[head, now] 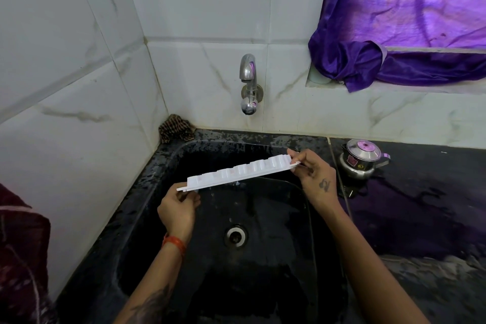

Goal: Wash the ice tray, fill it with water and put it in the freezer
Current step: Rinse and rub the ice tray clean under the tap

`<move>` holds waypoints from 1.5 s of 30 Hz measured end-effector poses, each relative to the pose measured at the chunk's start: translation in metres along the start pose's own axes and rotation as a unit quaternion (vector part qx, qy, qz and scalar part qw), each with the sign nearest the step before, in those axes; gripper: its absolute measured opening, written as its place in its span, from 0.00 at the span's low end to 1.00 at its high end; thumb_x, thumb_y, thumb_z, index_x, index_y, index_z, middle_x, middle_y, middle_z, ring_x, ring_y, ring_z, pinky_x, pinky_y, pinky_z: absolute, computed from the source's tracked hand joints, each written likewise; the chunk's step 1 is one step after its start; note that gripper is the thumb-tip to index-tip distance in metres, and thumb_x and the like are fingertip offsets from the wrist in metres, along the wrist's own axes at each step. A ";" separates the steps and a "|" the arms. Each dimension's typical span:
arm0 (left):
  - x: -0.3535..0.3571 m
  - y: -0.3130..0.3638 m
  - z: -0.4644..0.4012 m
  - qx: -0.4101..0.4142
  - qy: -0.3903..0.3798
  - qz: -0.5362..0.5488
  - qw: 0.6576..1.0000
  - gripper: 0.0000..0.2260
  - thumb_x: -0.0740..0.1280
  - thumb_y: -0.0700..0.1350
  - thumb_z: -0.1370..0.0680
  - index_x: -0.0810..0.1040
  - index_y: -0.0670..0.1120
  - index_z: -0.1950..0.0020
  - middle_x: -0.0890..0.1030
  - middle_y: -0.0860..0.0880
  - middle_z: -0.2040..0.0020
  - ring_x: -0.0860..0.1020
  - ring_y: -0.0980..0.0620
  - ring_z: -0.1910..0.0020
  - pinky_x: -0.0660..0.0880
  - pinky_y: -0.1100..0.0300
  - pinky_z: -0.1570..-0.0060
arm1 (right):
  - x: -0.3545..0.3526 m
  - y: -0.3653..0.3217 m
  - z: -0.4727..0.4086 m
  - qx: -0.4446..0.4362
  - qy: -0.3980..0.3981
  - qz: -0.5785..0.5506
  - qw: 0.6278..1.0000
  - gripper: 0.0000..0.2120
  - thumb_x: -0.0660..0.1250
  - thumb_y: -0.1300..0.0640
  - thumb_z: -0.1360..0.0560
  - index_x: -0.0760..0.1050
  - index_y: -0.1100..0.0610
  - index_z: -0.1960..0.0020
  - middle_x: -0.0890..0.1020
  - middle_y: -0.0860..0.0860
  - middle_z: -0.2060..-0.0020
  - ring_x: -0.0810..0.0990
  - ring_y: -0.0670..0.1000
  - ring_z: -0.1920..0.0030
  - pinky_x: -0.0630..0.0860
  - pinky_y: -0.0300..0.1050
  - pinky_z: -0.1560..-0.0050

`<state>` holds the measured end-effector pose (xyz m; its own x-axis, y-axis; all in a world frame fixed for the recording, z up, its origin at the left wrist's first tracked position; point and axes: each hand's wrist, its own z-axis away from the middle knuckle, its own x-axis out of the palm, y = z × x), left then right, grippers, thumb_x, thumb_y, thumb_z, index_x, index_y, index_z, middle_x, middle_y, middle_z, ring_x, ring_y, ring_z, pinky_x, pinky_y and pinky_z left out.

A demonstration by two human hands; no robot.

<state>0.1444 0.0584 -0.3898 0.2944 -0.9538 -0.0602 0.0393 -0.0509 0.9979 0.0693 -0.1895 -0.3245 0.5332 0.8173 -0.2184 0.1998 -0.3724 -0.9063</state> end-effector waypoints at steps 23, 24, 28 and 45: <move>-0.010 -0.006 -0.013 0.029 -0.008 -0.102 0.994 0.12 0.67 0.32 0.30 0.82 0.47 0.54 0.82 0.49 0.62 0.82 0.46 0.59 0.80 0.45 0.53 | 0.020 0.021 0.019 0.047 0.044 0.093 0.994 0.21 0.60 0.76 0.29 0.72 0.49 0.65 0.82 0.48 0.48 0.79 0.41 0.44 0.71 0.24 0.51; -0.010 -0.006 -0.011 0.032 -0.009 -0.109 0.993 0.11 0.67 0.33 0.30 0.82 0.47 0.53 0.81 0.49 0.62 0.81 0.47 0.59 0.80 0.46 0.53 | 0.020 0.023 0.020 0.052 0.043 0.097 0.993 0.21 0.61 0.76 0.29 0.72 0.49 0.65 0.83 0.49 0.48 0.79 0.42 0.44 0.71 0.24 0.51; -0.009 -0.004 -0.005 0.051 -0.010 -0.147 0.988 0.10 0.67 0.33 0.29 0.82 0.45 0.53 0.83 0.46 0.59 0.79 0.46 0.59 0.76 0.54 0.55 | 0.014 0.028 0.026 0.079 0.028 0.098 0.992 0.20 0.62 0.76 0.30 0.73 0.50 0.65 0.83 0.50 0.49 0.79 0.43 0.43 0.73 0.26 0.50; 0.020 0.020 0.061 -0.014 -0.006 -0.217 0.976 0.14 0.68 0.44 0.24 0.78 0.45 0.39 0.82 0.42 0.47 0.78 0.41 0.47 0.71 0.54 0.50 | -0.062 0.040 0.034 0.213 -0.100 0.099 0.967 0.09 0.72 0.58 0.29 0.74 0.46 0.60 0.85 0.50 0.61 0.84 0.52 0.56 0.80 0.55 0.51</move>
<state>0.0926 0.0198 -0.3695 0.2320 -0.8474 -0.4776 0.1849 -0.4436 0.8769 0.0158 -0.2403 -0.3597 0.3487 0.8334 -0.4288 -0.2695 -0.3491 -0.8975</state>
